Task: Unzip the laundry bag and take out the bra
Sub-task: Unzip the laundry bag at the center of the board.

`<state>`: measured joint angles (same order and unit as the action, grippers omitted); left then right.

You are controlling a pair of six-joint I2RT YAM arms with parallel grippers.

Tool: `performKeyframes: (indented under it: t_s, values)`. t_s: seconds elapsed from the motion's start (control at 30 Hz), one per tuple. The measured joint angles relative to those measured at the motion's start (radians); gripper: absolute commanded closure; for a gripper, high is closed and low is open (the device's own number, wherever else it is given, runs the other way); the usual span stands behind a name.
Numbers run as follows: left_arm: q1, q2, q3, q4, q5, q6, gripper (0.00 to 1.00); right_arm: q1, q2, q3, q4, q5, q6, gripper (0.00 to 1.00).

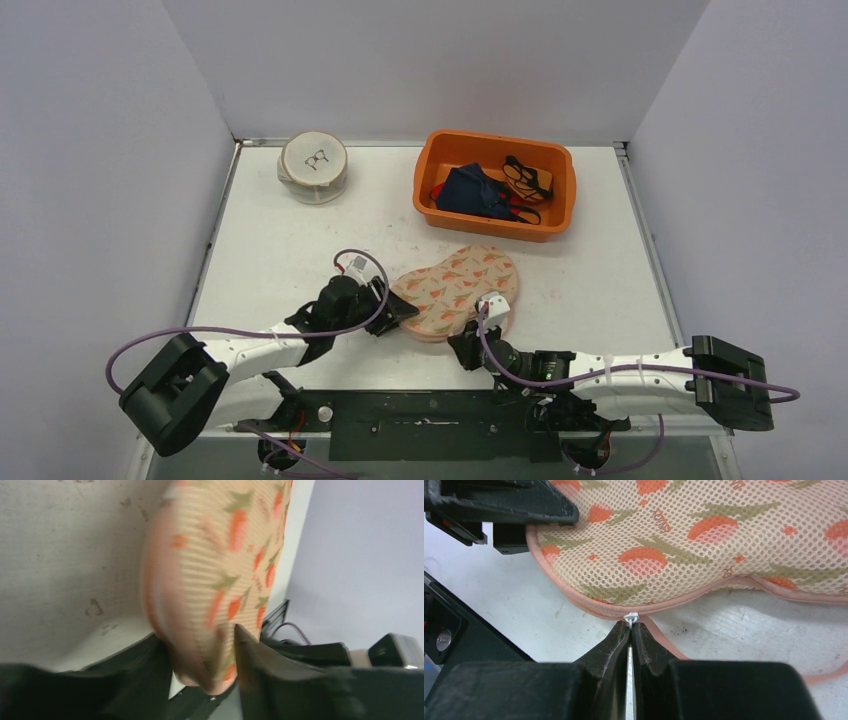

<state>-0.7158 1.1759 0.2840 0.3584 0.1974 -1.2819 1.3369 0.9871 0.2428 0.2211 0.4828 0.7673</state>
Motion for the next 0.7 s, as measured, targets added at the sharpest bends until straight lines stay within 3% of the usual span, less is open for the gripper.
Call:
performKeyframes:
  t_s: [0.1,0.27,0.53,0.7]
  values:
    - [0.004,-0.001,0.02,-0.025,0.012,0.024,0.23,0.0,0.001,0.0,0.001,0.0,-0.003,0.95]
    - [0.004,-0.108,0.024,-0.169,0.002,0.039,0.13,0.0,0.02,0.003,0.001,-0.009,-0.008,0.95]
    - [-0.094,-0.471,0.016,-0.452,-0.109,-0.02,0.08,0.016,0.099,0.057,0.038,-0.045,-0.032,0.95]
    - [-0.227,-0.533,-0.035,-0.476,-0.2,-0.124,0.08,0.019,0.187,0.1,0.081,-0.08,-0.062,0.95]
